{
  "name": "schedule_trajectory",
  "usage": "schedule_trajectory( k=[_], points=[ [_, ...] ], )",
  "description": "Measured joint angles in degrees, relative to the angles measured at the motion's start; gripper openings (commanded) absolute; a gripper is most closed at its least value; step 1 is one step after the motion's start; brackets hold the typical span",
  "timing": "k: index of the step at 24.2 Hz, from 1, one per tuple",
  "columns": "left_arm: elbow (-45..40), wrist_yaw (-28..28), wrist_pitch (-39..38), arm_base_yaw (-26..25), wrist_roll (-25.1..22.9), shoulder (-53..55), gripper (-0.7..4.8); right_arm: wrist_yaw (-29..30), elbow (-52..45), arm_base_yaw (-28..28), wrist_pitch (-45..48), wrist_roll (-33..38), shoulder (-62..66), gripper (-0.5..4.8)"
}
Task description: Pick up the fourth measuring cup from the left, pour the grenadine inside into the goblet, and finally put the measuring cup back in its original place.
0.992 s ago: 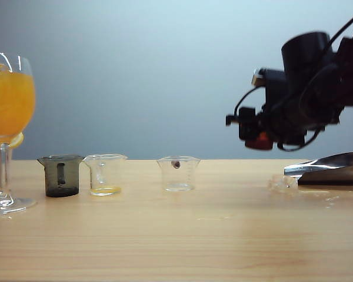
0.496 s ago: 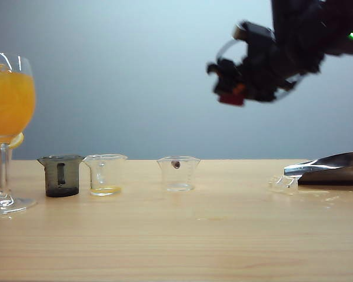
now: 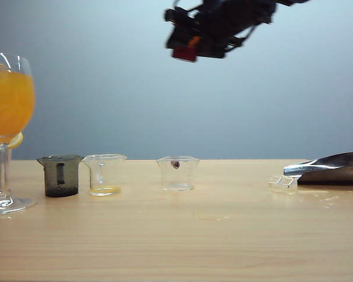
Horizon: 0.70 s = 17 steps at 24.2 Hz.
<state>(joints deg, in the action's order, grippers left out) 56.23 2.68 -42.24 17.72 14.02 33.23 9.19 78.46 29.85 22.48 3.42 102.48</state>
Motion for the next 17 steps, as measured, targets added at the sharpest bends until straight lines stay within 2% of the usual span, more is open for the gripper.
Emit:
schedule_trajectory(
  k=[5,17],
  points=[
    [0.00,0.04,1.18,0.00,0.00,-0.02,-0.05,4.42,9.09,5.70,-2.12,-1.01,7.45,-0.06],
    [0.00,0.02,1.29,0.00,-0.04,0.00,-0.05,5.20,18.01,13.99,-4.24,-8.44,15.26,-0.06]
  ],
)
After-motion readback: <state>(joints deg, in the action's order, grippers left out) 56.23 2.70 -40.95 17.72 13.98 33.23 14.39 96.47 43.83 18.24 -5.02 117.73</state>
